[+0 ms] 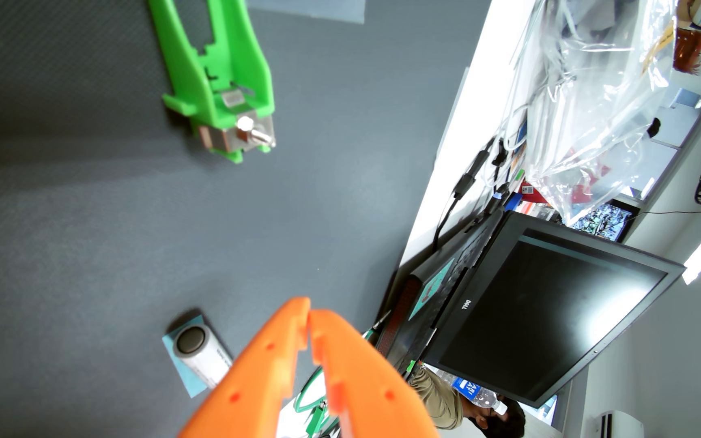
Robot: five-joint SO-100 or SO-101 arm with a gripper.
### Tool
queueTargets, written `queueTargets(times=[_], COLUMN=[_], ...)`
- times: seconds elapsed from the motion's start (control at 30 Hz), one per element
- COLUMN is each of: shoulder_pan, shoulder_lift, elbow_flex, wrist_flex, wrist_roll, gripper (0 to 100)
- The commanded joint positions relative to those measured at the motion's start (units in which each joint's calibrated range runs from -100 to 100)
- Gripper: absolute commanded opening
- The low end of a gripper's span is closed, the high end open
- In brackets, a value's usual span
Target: Insert Battery
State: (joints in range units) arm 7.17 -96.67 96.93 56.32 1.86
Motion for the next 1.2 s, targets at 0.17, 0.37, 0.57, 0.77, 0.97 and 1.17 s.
queueTargets(times=[0.17,0.37,0.57,0.77,0.97,1.17], shoulder_pan=[-0.3,-0.3,-0.2,0.6,1.0,11.5], shoulder_lift=[-0.2,-0.2,-0.2,0.2,7.2,26.2], elbow_flex=[-0.4,-0.4,-0.8,-11.0,-25.8,-35.9], wrist_flex=[-0.1,-0.1,-0.1,5.2,16.0,16.0], wrist_roll=[-0.1,-0.1,0.2,0.3,5.0,7.2], gripper=[2,2,2,1,1,2])
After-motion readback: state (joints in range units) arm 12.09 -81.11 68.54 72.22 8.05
